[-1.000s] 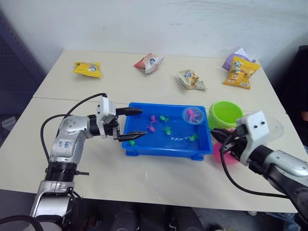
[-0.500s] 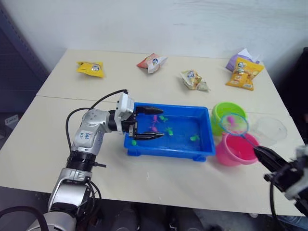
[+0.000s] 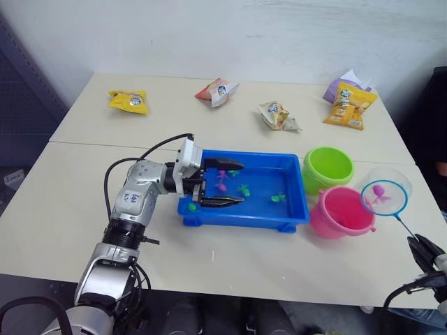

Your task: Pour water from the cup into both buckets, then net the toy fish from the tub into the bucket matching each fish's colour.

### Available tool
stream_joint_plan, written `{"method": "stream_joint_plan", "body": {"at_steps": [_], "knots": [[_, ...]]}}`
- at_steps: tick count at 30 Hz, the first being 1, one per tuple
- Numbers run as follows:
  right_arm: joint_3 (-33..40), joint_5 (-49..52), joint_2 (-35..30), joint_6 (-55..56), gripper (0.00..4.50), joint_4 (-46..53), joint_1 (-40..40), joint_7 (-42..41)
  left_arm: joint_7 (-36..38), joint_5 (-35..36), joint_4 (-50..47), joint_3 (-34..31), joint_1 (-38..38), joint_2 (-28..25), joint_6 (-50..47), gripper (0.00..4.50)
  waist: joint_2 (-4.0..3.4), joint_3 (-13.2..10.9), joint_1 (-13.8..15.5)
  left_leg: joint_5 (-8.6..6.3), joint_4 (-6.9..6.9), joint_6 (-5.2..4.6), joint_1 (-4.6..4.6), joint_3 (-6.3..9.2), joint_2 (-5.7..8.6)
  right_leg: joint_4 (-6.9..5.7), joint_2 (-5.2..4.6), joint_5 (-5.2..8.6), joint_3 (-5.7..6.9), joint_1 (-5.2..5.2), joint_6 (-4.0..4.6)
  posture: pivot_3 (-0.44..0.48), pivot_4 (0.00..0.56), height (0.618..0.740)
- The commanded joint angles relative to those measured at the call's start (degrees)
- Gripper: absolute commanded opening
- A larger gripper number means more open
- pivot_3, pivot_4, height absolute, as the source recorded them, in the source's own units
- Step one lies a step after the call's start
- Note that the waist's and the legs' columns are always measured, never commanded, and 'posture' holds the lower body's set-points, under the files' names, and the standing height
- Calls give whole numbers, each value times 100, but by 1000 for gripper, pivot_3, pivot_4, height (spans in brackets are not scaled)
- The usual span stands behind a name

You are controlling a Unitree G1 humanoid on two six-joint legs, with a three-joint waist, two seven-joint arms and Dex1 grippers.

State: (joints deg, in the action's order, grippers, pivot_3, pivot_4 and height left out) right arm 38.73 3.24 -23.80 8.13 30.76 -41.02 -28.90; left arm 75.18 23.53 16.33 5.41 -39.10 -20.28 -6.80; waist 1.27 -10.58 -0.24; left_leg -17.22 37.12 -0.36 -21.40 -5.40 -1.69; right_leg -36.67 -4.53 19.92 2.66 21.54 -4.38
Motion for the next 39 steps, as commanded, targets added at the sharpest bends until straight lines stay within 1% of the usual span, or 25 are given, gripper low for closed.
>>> {"method": "stream_joint_plan", "body": {"at_steps": [1, 4, 5, 7, 11, 13, 17, 20, 24, 25, 27, 29, 31, 32, 34, 36, 39], "knots": [[24, -1336, -186, 1452, 0, -588, 27, 559, -7, 23, -252, -24, 70, -36, 50, 4421, 0, 0, 2, 1, 0, 1, 1, -1, 0, -1, 0, 0, 0, 0, 0, 0, 150, 738], [229, -2555, -325, 2231, 0, -960, 154, 1420, -36, 36, -354, -48, 138, -97, 8, 4421, 0, 0, -3, 4, 0, 10, 5, -1, -1, -7, 0, 2, -1, 0, 4, 0, 150, 738], [349, -3038, -351, 2406, 0, -1012, 207, 1824, -50, 43, -384, -62, 163, -119, -6, 4421, 0, 0, -2, 5, 0, 12, 6, -3, 0, -10, 0, 2, -3, 0, 4, 0, 150, 738], [448, -3528, -391, 2641, 0, -1112, 265, 2306, -69, 51, -419, -72, 190, -142, -21, 4421, 0, 0, 4, 7, 0, 19, 8, -2, -1, -14, 0, 4, -2, 1, 8, 0, 150, 738], [477, -4990, -663, 3006, 0, -1081, 190, 3219, -134, 60, -463, -79, 232, -141, -32, 4421, -1, 0, 1, 7, 0, 27, 13, -2, -2, -21, 2, 8, -2, 0, 13, 0, 150, 738], [446, -5441, -776, 3066, 0, -1118, 136, 3580, -158, 60, -469, -79, 241, -129, -28, 4421, -1, 0, 2, 8, 0, 29, 14, -4, -2, -23, 3, 9, -3, 0, 13, 0, 150, 738], [388, -5868, -844, 2886, 0, -1263, 90, 4011, -186, 34, -452, -79, 255, -127, 36, 4421, -1, 0, 4, 10, 0, 33, 15, -3, -3, -23, 4, 10, -2, 0, 14, 0, 150, 738], [365, -6173, -908, 2891, 0, -1190, 49, 4367, -192, -16, -410, -76, 267, -156, 134, 4421, -1, 0, -2, 11, 0, 33, 15, -5, -2, -23, 4, 10, -3, 0, 14, 0, 150, 738], [261, -5954, -939, 2786, 0, -1276, 48, 4339, -221, -16, -389, -92, 286, -165, 173, 4421, -1, 0, -5, 12, 0, 36, 18, -5, -4, -26, 8, 11, -4, 0, 15, 0, 150, 738], [126, -5531, -1001, 2897, 0, -1297, 48, 4142, -230, -10, -385, -108, 305, -184, 168, 4421, -1, 0, -6, 12, 0, 36, 18, -5, -4, -26, 8, 11, -4, 0, 15, 0, 150, 738], [-271, -4024, -1037, 2915, 0, -1209, 44, 3476, -258, 26, -388, -181, 352, -256, 116, 4421, 0, 0, -26, 12, 0, 35, 19, -7, -4, -27, 8, 11, -6, -1, 15, 0, 150, 738], [-585, -2760, -1090, 2692, 0, -1011, 42, 2840, -273, 74, -375, -254, 379, -334, 61, 4421, 0, 0, -39, 13, 0, 34, 20, -4, -9, -29, 11, 11, -4, -3, 15, 0, 150, 738], [-1171, -526, -1120, 1859, 0, -446, -73, 1903, -256, 132, -358, -356, 432, -482, -30, 4421, -1, 0, -53, 14, 1, 31, 21, -2, -8, -35, 9, 11, -4, -4, 15, 0, 150, 738], [-1250, 402, -1128, 1479, 0, -93, -60, 1660, -273, 156, -353, -449, 485, -579, -66, 4421, -1, 0, -61, 14, 1, 29, 22, 0, -10, -36, 9, 11, -5, -4, 15, 0, 150, 738], [-1217, 1442, -1196, 883, 0, 408, 33, 1391, -324, 203, -353, -611, 576, -720, -124, 4421, -1, 0, -99, 13, 1, 24, 22, 4, -13, -39, 6, 10, -3, -6, 16, 0, 150, 738], [-1340, 2334, -1522, 105, 0, 877, 250, 1057, -408, 300, -372, -831, 696, -862, -218, 4421, 0, 0, -144, 11, 6, 17, 21, 6, -12, -41, 0, 10, -2, -8, 15, 0, 150, 738], [-1704, 3390, -2069, -1069, 0, 1267, 924, 783, -434, 335, -446, -1053, 968, -1097, -273, 4421, 1, 0, -160, 9, 10, 12, 23, 7, -12, -44, -4, 10, -2, -9, 15, 0, 150, 738]]}}
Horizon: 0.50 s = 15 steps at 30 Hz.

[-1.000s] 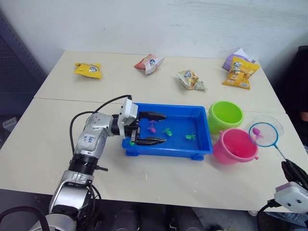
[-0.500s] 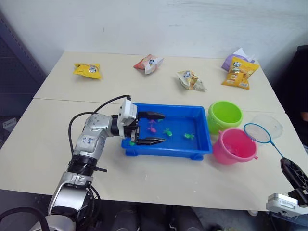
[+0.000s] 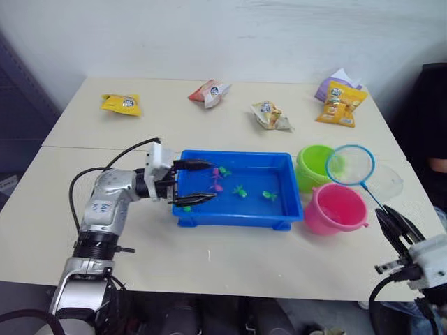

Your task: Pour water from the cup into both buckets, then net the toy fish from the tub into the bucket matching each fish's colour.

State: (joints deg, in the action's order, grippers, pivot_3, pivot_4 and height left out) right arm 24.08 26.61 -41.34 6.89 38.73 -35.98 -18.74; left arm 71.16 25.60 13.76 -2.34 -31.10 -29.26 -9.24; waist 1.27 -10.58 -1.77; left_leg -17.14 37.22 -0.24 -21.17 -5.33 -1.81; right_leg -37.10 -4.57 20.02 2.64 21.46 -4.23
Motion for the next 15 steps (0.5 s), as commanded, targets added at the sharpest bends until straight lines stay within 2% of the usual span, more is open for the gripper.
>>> {"method": "stream_joint_plan", "body": {"at_steps": [1, 5, 8, 12, 15], "knots": [[-405, 1367, -492, -1309, 0, 531, 729, -302, -48, 115, -203, -354, 290, -299, -9, 4421, 1, 0, 5, 0, -1, 0, 1, 2, -1, -1, 1, 0, 0, 1, 1, 0, 150, 738], [-949, 2253, -966, -2702, 0, 491, 1877, -281, -295, 117, -272, -699, 675, -521, 57, 4421, 1, 0, 38, 1, -4, -1, -6, 9, 0, 0, -1, 1, 8, 6, 3, 0, 150, 738], [-1289, 2467, -1332, -3505, 0, 214, 2761, -517, -490, 212, -563, -931, 984, -605, -47, 4421, 4, -2, 60, -3, 2, -11, -15, 14, 4, 6, -13, 1, 16, 8, 3, 0, 150, 738], [-2137, 2297, -1597, -4358, 0, -444, 4133, -1168, -677, 241, -915, -1136, 1396, -690, -54, 4421, 6, -2, 42, -15, 4, -30, -20, 13, 10, 19, -26, -2, 17, 5, -3, 0, 150, 738], [-2792, 1855, -1450, -4937, 0, -947, 5073, -1219, -748, 281, -1121, -1204, 1570, -751, -120, 4421, 7, -3, 23, -17, 0, -30, -23, 15, 8, 23, -26, -1, 24, 9, -2, 0, 150, 738]]}}
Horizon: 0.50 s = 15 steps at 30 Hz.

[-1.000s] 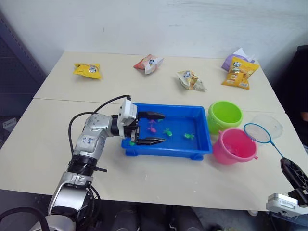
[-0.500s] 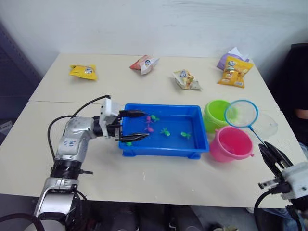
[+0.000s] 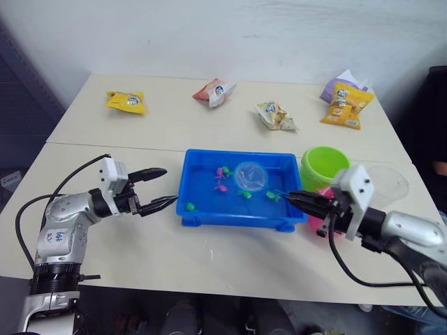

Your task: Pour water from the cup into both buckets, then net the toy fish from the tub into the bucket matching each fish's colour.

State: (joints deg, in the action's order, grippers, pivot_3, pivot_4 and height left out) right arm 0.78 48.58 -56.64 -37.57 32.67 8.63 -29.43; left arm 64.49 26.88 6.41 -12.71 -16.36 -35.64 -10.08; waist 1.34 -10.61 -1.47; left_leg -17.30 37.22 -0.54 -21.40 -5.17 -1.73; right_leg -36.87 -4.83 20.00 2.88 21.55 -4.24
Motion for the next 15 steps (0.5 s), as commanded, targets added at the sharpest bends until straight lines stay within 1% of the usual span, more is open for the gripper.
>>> {"method": "stream_joint_plan", "body": {"at_steps": [1, 4, 8, 11, 15], "knots": [[-551, -420, 127, -596, 0, -425, 757, -172, -92, 156, -422, -165, 131, -126, -43, 4421, 0, 0, -10, 0, 0, 0, -3, 0, 1, -3, -1, 0, 0, 3, 0, 0, 150, 738], [-1092, -1077, 225, -577, 0, -770, 1223, -457, -81, 57, -454, -63, 160, -176, -7, 4421, -1, 0, -8, 5, -2, 8, -3, 0, 1, -3, 0, 0, 2, 5, 1, 0, 150, 738], [-1551, -1754, 433, -518, 0, -1125, 1638, -713, -181, -22, -557, 50, 143, -145, 2, 4421, -1, 0, -9, 4, -1, 7, -7, -3, 3, -2, -2, 0, 2, 5, 1, 0, 150, 738], [-1785, -2092, 563, -580, 0, -1263, 1881, -901, -250, -28, -617, 82, 177, -136, -1, 4421, -1, 0, -10, 4, -1, 8, -9, -3, 3, -3, -2, 0, 3, 7, 0, 0, 150, 738], [-1908, -2387, 821, -784, 0, -1420, 2180, -968, -282, -61, -648, 143, 249, -165, 7, 4421, -1, 0, -21, 5, -1, 8, -9, -4, 2, -5, -1, 0, 3, 8, 0, 0, 150, 738]]}}
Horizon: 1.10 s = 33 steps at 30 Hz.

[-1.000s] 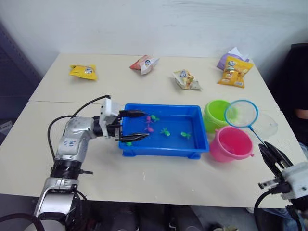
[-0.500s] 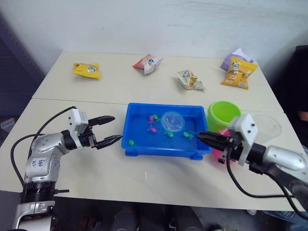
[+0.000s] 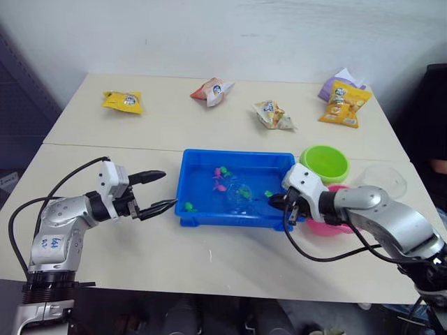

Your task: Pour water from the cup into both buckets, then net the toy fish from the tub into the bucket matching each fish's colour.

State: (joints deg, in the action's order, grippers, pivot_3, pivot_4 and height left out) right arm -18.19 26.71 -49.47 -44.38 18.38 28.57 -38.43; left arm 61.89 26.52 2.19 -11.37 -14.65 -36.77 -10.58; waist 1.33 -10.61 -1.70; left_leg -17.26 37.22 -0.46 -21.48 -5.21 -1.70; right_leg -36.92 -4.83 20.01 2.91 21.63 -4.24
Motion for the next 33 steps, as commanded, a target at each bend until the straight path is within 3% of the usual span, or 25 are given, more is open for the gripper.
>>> {"method": "stream_joint_plan", "body": {"at_steps": [1, 9, 23, 33], "knots": [[-38, -262, 181, -157, 0, -20, 260, -76, -17, -33, -231, 32, 91, -61, 64, 4421, 0, 0, -3, 0, 0, 0, 0, 0, 0, -1, 0, 0, 0, 0, 0, 0, 150, 738], [-604, -905, 567, -596, 0, -237, 751, -249, -11, -38, -202, 104, 63, -93, 63, 4421, -1, 0, 1, -1, -1, 1, -2, 0, 0, 1, -1, 0, 1, 2, 0, 0, 150, 738], [-613, -1263, 1716, -614, 0, -955, 1117, -232, -30, -29, -54, 49, 9, -148, 6, 4421, -1, -1, -13, 0, -4, 3, -3, -2, 0, -3, -1, 0, 4, 7, 0, 0, 150, 738], [-456, -1459, 2548, -100, 0, -1288, 1076, -98, -10, -70, 485, -193, -63, -539, 56, 4421, -2, -1, -31, 0, -6, 3, -7, -4, 1, -6, -1, 0, 6, 15, 1, 0, 150, 738]]}}
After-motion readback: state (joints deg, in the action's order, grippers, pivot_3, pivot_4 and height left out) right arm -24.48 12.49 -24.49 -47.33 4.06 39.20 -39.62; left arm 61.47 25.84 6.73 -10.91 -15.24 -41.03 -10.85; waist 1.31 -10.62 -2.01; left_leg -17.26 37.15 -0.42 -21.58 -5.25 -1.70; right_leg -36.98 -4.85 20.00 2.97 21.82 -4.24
